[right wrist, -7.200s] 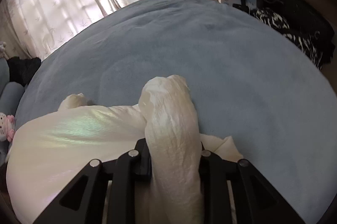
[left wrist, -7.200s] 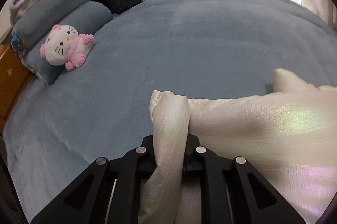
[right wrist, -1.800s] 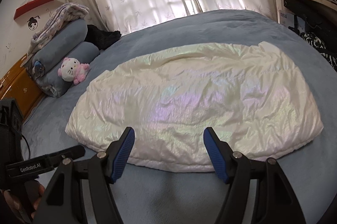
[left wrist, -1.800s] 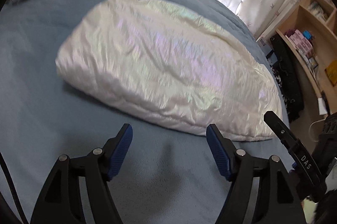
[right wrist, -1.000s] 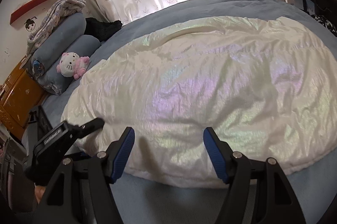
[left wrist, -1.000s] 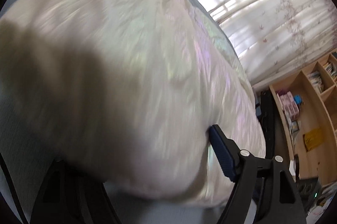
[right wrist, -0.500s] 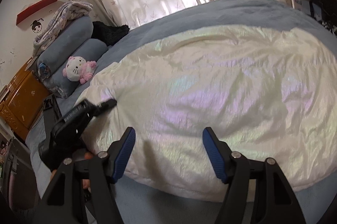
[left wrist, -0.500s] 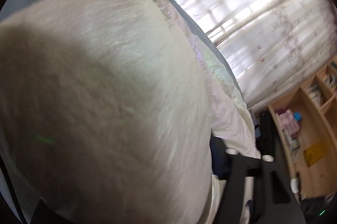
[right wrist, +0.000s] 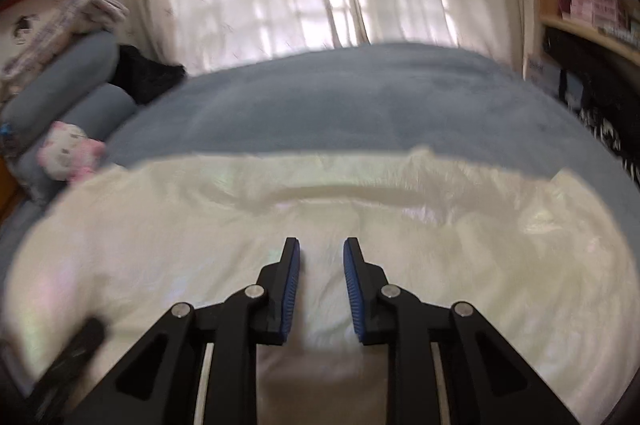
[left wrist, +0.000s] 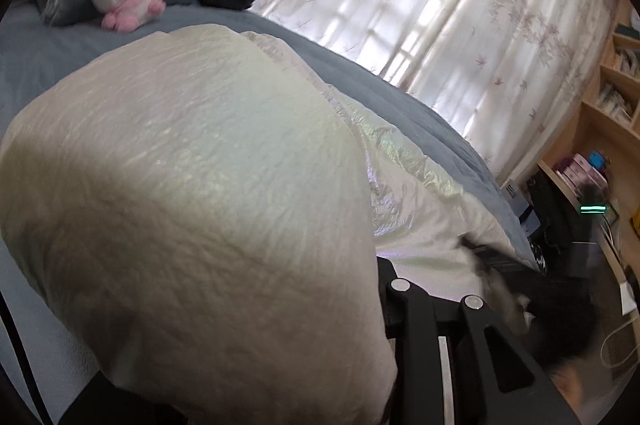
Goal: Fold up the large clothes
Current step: 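Grasp the bundle middle with the right gripper while the left gripper presses its side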
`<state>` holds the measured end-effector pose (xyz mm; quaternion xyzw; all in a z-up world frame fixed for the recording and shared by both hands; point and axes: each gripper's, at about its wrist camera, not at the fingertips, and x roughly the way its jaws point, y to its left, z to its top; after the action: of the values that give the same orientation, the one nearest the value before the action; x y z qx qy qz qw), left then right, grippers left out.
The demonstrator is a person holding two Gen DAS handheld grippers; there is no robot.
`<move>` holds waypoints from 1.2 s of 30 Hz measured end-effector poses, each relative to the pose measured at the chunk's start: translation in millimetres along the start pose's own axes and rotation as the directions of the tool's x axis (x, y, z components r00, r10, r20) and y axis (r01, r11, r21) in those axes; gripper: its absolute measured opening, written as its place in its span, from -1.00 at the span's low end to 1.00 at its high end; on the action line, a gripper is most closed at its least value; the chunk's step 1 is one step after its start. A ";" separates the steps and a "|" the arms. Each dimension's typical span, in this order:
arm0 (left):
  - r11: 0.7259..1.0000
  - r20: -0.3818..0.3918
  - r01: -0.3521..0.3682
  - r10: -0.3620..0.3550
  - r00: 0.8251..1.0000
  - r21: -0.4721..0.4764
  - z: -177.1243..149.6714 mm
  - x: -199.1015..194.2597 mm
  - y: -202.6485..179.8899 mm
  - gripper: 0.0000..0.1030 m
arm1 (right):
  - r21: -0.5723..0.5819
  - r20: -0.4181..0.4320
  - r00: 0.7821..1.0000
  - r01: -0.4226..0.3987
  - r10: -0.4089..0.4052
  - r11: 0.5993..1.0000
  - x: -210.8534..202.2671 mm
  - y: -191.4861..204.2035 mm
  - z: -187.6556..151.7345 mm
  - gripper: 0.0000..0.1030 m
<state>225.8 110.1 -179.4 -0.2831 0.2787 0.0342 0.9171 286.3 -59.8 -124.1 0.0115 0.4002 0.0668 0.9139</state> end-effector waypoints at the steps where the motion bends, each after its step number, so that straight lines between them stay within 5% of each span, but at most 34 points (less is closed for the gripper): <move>1: 1.000 0.001 0.005 -0.005 1.000 0.022 -0.5 0.4 -4.8 -0.47 | 0.012 -0.047 0.999 -0.018 0.018 1.000 17.0 -4.0 -2.4 -0.58; 5: 0.996 0.027 -0.012 0.010 1.000 0.084 -2.0 -6.5 -11.9 -0.41 | 0.011 -0.065 0.998 -0.015 0.016 1.000 34.4 -6.8 -7.1 -0.59; 13: 0.998 -0.039 0.065 -0.066 0.997 -0.021 2.7 -4.3 13.3 0.09 | -0.007 -0.041 0.999 -0.025 0.025 1.000 44.2 -4.7 -14.3 -0.59; 21: 0.990 -0.079 0.128 -0.133 0.988 -0.065 8.8 9.6 29.3 0.19 | -0.018 -0.009 1.000 -0.027 0.027 0.999 48.5 -4.4 -24.3 -0.59; 29: 0.990 -0.046 0.118 -0.122 0.991 -0.082 13.3 9.1 29.3 0.17 | 0.017 0.000 0.998 -0.070 0.070 0.997 45.1 -15.6 -27.6 -0.59; 31: 0.995 -0.026 0.103 -0.103 0.994 -0.015 11.2 5.6 21.6 -0.09 | 0.024 -0.002 0.997 -0.077 0.077 0.997 43.3 -17.8 -27.0 -0.59; 36: 0.993 0.001 0.075 -0.075 0.997 0.090 12.7 -0.7 3.6 -0.30 | 0.056 -0.051 0.994 -0.097 0.099 0.994 33.8 -23.9 -15.8 -0.58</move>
<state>230.7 120.0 -172.2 -0.2516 0.2671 -0.0122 0.9302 300.1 -79.6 -161.4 0.0537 0.4250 0.1012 0.8979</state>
